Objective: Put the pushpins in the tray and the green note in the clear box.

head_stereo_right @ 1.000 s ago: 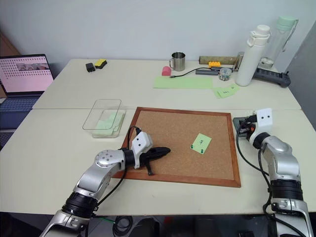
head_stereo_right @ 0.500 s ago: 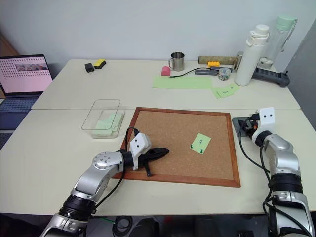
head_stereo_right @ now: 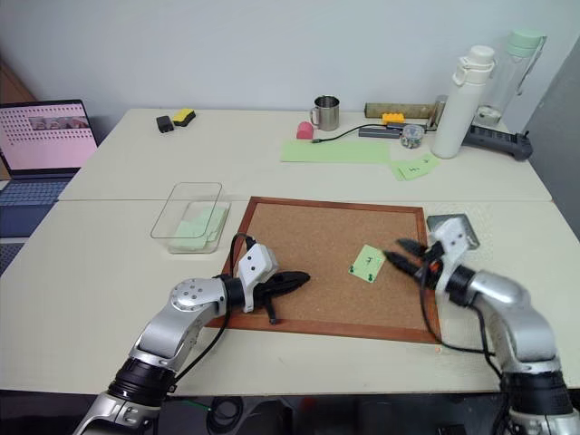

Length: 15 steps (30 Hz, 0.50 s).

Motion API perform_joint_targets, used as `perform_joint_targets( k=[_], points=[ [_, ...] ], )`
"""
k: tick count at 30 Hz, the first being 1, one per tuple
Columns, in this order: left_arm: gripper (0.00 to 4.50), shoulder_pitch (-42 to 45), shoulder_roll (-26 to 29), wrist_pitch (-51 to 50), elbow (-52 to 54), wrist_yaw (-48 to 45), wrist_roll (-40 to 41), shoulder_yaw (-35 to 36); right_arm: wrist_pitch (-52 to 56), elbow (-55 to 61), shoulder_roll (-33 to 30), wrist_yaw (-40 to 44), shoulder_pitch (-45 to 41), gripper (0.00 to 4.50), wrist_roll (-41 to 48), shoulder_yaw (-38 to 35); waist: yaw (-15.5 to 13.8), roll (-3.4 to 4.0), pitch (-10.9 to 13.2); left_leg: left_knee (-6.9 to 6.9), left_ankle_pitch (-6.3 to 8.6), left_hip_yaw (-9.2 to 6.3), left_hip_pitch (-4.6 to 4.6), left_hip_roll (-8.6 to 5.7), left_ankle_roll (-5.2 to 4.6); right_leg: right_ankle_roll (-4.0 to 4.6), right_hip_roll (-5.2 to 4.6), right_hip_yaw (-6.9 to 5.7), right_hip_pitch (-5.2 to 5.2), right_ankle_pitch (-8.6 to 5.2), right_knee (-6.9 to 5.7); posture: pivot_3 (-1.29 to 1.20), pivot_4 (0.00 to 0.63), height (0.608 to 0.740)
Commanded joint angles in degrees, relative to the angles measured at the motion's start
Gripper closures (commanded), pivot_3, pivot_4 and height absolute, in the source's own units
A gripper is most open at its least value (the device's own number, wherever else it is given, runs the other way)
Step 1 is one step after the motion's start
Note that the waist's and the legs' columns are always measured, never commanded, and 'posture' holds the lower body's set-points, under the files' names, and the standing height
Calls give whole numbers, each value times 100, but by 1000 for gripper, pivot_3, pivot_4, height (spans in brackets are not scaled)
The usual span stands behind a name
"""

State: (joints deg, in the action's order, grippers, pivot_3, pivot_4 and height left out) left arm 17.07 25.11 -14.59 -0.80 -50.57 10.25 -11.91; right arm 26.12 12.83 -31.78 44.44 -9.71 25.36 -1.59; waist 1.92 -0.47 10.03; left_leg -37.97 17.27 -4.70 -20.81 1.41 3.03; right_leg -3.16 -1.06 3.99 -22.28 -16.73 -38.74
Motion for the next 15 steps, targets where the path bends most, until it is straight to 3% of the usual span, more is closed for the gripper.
perform_joint_targets(
  k=[1, 15],
  points=[
    [4500, -165, 29, -117, 50, 9, -49, -86, -159, 208, 173, -108, 64, 2430, -231, 327, -2, 0, 0, 0, 0, 0, 0, 0, 0, 0, 0, 0, 0, 0, 0, 0, 150, 740],
    [4500, -377, 41, -280, 368, 196, -15, 9, -273, -198, 308, -161, 247, 2430, -661, 618, -5, -2, -2, 2, 0, -3, 2, 1, 0, 0, 0, -3, 1, 0, 3, 0, 150, 740]
  ],
)
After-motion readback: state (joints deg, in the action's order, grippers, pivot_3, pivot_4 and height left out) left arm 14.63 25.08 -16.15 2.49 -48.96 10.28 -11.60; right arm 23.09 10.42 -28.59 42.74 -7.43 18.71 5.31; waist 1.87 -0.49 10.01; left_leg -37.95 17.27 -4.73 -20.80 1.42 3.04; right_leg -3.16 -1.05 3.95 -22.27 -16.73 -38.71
